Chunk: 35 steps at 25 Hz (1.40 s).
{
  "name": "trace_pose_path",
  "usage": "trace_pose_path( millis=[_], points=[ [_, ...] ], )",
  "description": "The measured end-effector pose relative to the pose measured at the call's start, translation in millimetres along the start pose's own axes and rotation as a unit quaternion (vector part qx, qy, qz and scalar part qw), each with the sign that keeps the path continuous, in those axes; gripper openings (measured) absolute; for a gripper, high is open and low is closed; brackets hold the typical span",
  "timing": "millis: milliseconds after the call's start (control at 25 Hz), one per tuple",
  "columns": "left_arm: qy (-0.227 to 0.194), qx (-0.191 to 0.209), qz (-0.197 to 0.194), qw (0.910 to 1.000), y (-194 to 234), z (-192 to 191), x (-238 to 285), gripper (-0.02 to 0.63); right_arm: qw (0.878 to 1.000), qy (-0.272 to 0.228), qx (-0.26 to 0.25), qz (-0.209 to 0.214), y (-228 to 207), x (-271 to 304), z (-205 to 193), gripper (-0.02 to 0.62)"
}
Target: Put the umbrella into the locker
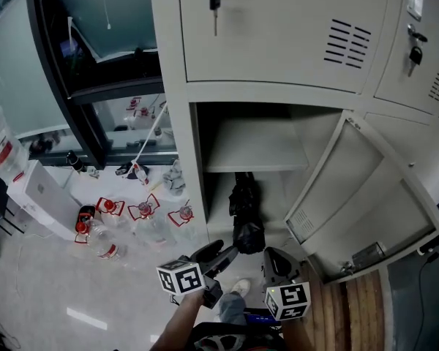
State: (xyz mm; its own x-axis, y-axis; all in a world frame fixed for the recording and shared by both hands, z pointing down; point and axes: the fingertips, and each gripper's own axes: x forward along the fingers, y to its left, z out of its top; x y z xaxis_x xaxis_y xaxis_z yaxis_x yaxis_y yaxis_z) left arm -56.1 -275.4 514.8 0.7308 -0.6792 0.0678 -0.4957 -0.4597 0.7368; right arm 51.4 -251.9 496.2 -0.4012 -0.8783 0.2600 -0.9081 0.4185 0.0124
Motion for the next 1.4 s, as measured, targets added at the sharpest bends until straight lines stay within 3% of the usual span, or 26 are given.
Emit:
trace_pose_path(
  millis=[120, 240, 320, 640, 1400],
  points=[
    [-0.023, 0.061, 0.027, 0.9975, -3, 10, -10, 0.129, 1.000, -0.003, -0.002, 0.001, 5, -4, 0, 0.000],
    [-0.041, 0.120, 0.057, 0.9902, -4, 16, -20, 0.087, 1.000, -0.006, -0.005, 0.001, 7, -8, 0, 0.000],
    [-0.042, 0.140, 0.082, 0.9859, 1, 17, -24, 0.029, 1.000, -0.007, -0.007, -0.001, 8, -11, 0, 0.000],
    [-0.035, 0.134, 0.103, 0.9850, 7, 14, -30, 0.014, 1.000, -0.006, -0.012, -0.013, 1, -20, 0, 0.000],
    [-0.036, 0.130, 0.101, 0.9858, 3, 15, -27, 0.014, 1.000, -0.010, -0.013, -0.017, -2, -24, 3, 0.000]
  ],
)
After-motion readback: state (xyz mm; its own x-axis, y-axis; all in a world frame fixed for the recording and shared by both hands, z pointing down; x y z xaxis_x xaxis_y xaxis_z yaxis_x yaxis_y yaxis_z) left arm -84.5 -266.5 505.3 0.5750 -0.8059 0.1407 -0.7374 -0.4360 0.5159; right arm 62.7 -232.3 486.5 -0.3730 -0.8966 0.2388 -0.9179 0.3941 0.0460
